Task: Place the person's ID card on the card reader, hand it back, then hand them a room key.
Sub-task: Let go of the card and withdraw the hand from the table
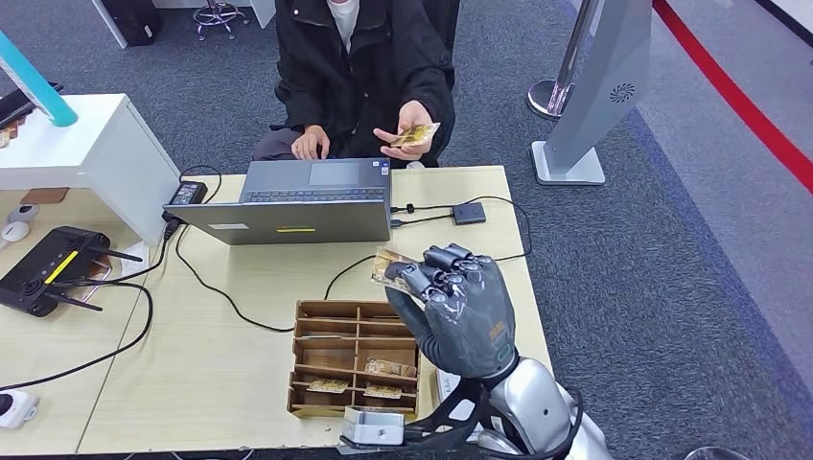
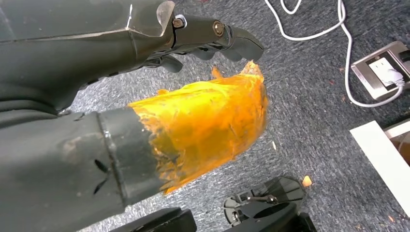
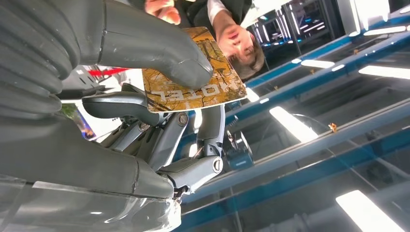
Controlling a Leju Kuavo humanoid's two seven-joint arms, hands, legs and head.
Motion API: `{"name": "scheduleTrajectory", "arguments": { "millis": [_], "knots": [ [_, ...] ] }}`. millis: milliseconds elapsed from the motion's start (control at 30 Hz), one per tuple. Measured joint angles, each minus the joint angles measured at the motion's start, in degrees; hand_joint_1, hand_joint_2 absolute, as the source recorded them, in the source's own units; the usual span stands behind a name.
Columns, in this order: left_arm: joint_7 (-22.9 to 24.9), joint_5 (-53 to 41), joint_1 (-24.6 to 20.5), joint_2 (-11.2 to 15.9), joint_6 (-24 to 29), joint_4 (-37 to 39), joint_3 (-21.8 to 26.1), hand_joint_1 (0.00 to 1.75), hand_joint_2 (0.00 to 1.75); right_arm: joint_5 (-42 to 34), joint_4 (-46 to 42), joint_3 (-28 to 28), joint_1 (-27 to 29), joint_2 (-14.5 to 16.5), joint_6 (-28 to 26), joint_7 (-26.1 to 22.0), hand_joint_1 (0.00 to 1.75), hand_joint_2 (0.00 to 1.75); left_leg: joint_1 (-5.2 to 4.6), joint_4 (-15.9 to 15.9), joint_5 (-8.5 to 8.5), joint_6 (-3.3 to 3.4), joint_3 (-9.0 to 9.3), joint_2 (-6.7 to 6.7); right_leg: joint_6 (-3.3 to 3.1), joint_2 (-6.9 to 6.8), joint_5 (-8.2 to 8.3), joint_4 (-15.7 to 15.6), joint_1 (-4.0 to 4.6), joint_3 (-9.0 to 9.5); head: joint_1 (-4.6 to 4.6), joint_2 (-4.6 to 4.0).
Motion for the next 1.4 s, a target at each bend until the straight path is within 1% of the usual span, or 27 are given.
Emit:
{"name": "scheduleTrajectory", "arguments": {
  "millis": [167, 367, 633, 900, 1267, 1300, 1333, 1400],
  "knots": [
    [0.1, -1.4, -0.8, -0.1, -0.4, 0.0, -0.2, 0.0, 0.0, 2.1, 2.9, -0.2, -3.1, 0.2, 1.5, 0.8, 1.75, 1.75, 0.0, 0.0, 0.02, 0.01, 0.01, 0.0, -0.01, 0.01, 0.02, 0.0, 0.0, 0.01, -0.01, 0.0],
    [0.7, -2.5, -1.9, -0.3, -1.0, 0.0, -1.4, 0.0, 0.0, 3.1, 10.3, -1.1, -9.1, 1.7, 4.1, 1.8, 1.75, 1.75, 0.0, 0.0, 0.06, 0.02, 0.01, 0.0, -0.02, 0.0, 0.06, 0.0, 0.0, 0.02, 0.0, 0.0],
    [1.5, -2.7, -2.6, -0.3, -1.2, 0.0, -3.3, 0.0, 0.0, 4.4, 18.0, -2.1, -14.3, 3.6, 6.8, 4.0, 1.75, 1.75, 0.0, 0.0, 0.06, 0.02, 0.0, 0.0, -0.02, 0.0, 0.06, 0.0, 0.0, 0.01, 0.0, 0.0],
    [1.9, -1.7, -2.7, -0.3, -1.4, 0.0, -4.9, 0.0, 0.0, 4.3, 22.7, -3.9, -16.3, 4.6, 8.1, 5.4, 1.75, 1.75, 0.0, 0.0, 0.06, 0.02, 0.0, 0.0, -0.02, 0.0, 0.06, 0.0, 0.0, 0.01, 0.01, 0.0],
    [2.0, -1.6, -2.7, -0.3, -1.4, 0.0, -5.7, 0.0, 0.0, 4.3, 24.6, -4.8, -16.5, 4.9, 8.3, 5.4, 1.75, 1.75, 0.0, 0.0, 0.05, 0.02, -0.01, 0.0, -0.02, 0.0, 0.05, 0.0, 0.0, 0.0, 0.0, 0.0],
    [2.0, -1.6, -2.7, -0.3, -1.4, 0.0, -5.8, 0.0, 0.0, 4.3, 24.6, -4.9, -16.6, 5.0, 8.3, 5.4, 1.68, 1.75, 0.0, 0.0, 0.05, 0.02, -0.01, 0.0, -0.02, 0.0, 0.05, 0.0, 0.0, 0.0, 0.0, 0.0],
    [2.0, -1.5, -2.7, -0.3, -1.4, 0.0, -5.8, 0.0, 0.0, 4.4, 24.7, -4.9, -16.6, 5.0, 8.3, 5.4, 1.45, 1.75, 0.0, 0.0, 0.05, 0.02, -0.01, 0.0, -0.02, 0.0, 0.05, 0.0, 0.0, -0.01, -0.01, 0.0],
    [2.0, -1.5, -2.7, -0.3, -1.4, 0.0, -5.9, 0.0, 0.0, 4.5, 24.8, -5.0, -16.7, 5.0, 8.5, 5.6, 0.59, 1.75, 0.0, 0.0, 0.05, 0.02, -0.01, 0.0, -0.02, 0.0, 0.05, 0.0, 0.0, -0.01, -0.01, 0.0]
  ]
}}
